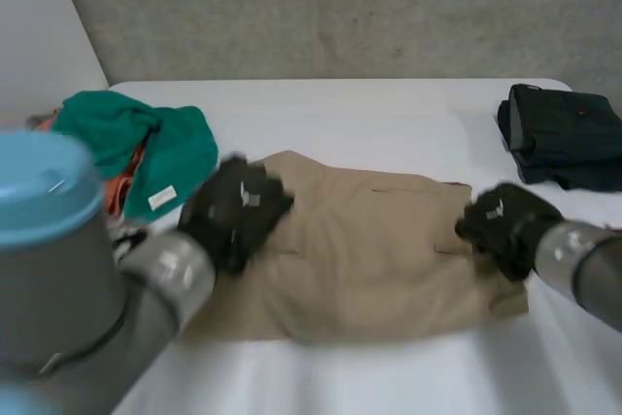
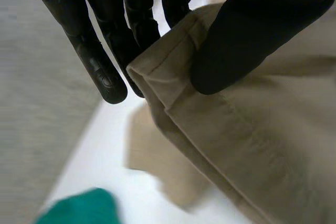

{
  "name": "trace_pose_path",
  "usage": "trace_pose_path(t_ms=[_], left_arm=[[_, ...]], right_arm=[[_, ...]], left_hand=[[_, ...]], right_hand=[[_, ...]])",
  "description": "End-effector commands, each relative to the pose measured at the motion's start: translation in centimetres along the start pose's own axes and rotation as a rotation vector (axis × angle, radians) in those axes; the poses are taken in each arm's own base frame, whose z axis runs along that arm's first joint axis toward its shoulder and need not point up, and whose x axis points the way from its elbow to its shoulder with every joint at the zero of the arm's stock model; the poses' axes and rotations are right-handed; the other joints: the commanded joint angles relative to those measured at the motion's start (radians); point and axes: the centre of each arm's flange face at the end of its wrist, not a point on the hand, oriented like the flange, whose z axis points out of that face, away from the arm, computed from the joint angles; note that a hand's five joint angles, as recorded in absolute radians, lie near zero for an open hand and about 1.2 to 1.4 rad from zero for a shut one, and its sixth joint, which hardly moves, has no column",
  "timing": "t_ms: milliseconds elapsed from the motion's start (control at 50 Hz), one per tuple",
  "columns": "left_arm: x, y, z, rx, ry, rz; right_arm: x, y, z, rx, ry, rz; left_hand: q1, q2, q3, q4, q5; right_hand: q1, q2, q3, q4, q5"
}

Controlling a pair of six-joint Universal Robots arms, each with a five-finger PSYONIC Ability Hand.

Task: Fold the laundry.

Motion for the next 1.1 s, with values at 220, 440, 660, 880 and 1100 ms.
trace_pose_path(t_ms=[220,440,660,880,1100], left_arm=[[-4.1,4.6,18.7,0.129,-0.305,0.102],[-2.7,3.9,20.7,0.269,-0.385,0.103],[-3.8,-2.0,12.8,0.359,-0.382,0.065],[-2.1,-0.5,7.8,0.319,-0.28,-0.135],[-1.1,0.9,7.4,0.278,-0.249,-0.178]], right_arm=[[5.2,-0.5,14.5,0.196,0.432,0.048],[5.1,-2.4,17.0,0.314,0.534,0.063],[3.4,-2.5,7.1,0.166,0.253,0.279],[0.7,3.8,6.3,0.04,0.042,0.456],[1.1,5.0,9.1,0.104,0.135,0.429]], left_hand=[[0.259,0.199,0.202,0.195,0.214],[-0.963,-1.023,-1.019,-1.027,-1.007],[-0.963,-1.023,-1.019,-1.027,-1.007],[-0.963,-1.023,-1.019,-1.027,-1.007],[-0.963,-1.023,-1.019,-1.027,-1.007]], right_hand=[[0.283,0.219,0.212,0.2,0.202],[-0.938,-1.003,-1.01,-1.022,-1.02],[-0.938,-1.003,-1.01,-1.022,-1.02],[-0.755,-0.82,-0.827,-0.838,-0.837],[0.283,0.219,0.212,0.2,0.202]])
